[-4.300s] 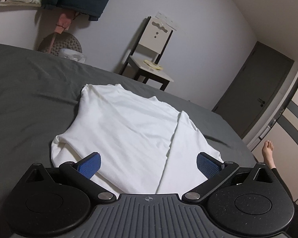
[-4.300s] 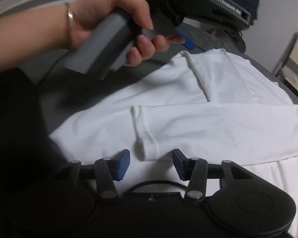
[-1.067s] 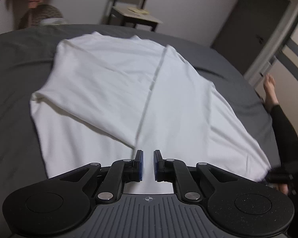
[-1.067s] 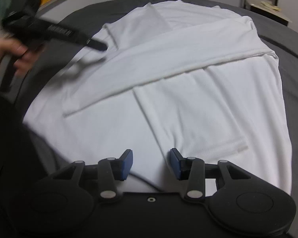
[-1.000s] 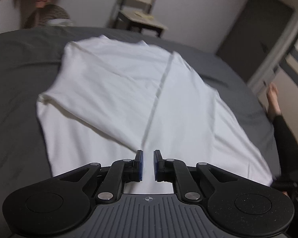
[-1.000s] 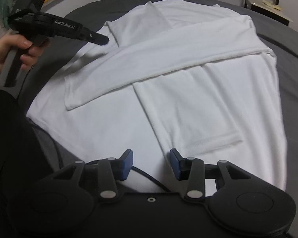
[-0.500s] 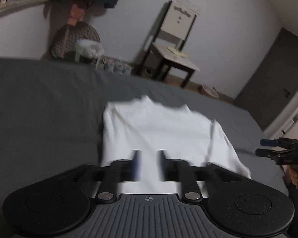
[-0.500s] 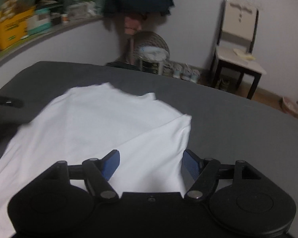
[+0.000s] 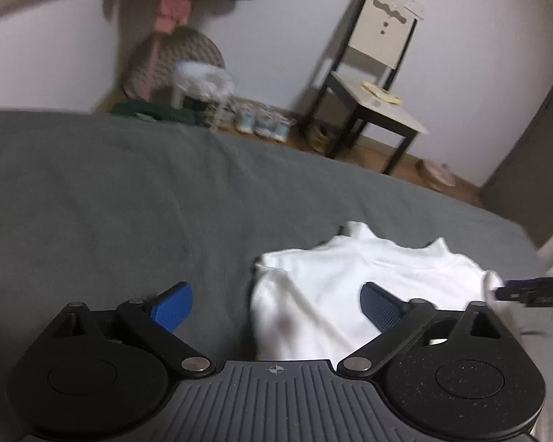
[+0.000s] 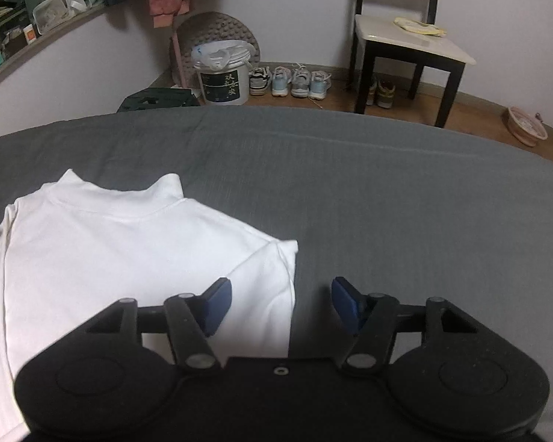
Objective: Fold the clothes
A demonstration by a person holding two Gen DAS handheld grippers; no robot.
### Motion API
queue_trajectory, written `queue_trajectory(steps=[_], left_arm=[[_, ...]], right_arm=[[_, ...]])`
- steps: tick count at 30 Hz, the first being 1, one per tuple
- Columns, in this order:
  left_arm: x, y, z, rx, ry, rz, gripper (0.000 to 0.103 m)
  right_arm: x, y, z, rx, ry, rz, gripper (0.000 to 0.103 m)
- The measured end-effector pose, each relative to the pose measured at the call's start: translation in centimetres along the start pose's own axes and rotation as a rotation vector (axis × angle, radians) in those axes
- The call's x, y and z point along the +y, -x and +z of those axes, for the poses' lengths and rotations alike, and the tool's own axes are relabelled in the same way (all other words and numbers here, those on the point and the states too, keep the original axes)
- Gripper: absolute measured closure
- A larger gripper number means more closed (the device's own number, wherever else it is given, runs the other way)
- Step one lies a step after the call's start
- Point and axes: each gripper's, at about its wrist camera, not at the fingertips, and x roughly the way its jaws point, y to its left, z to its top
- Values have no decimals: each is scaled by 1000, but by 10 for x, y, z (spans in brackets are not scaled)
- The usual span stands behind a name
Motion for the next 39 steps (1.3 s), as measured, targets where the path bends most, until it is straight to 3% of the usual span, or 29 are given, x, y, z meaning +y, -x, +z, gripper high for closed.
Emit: queue_trajectory(steps=[1,3,6,9,10,13,17,21,25,26,30,36,38,39], left_arm=[[0,-5,1,7,1,6,45],[-3,-14,1,23,-7,46,56],[-9,-22,-4,35,-10,13,77],[-17,-25,-10,24,-38,61,96],[-18,-25,-11,20,-31,64,98],[-23,-15,-13,-20,-40,74,98],[-24,22,-10,-95,-62,46,99],[-21,72,-16,-157,-88,-18,99],[-16,130,-39,-205,-128,-96,99],[-14,146,-49,-209,-138,-116,99],[-15,195,-103,-167,-245,-184,99],[-22,211,-177,-2,-372,-177,98],[-23,215,-188,1,-401,-144,97],[-23,219,-188,-11,-410,-122,83]], right_arm=[[-1,-5,2,5,-4,6,47],[-4,-16,5,13,-13,19,50],[-9,-20,4,-7,-89,44,59],[-10,-19,5,-32,-148,73,73],[-11,-19,7,-28,-167,91,84],[-7,-14,6,-40,-174,85,93],[-5,12,2,-115,-126,79,94],[-7,63,-14,-214,-72,183,94],[-10,124,-57,-279,-63,308,94],[-10,127,-70,-262,-50,303,95],[-8,138,-126,-194,0,282,95],[-4,155,-209,-90,75,251,94],[-3,160,-236,-57,101,240,83],[1,162,-236,-77,125,214,76]])
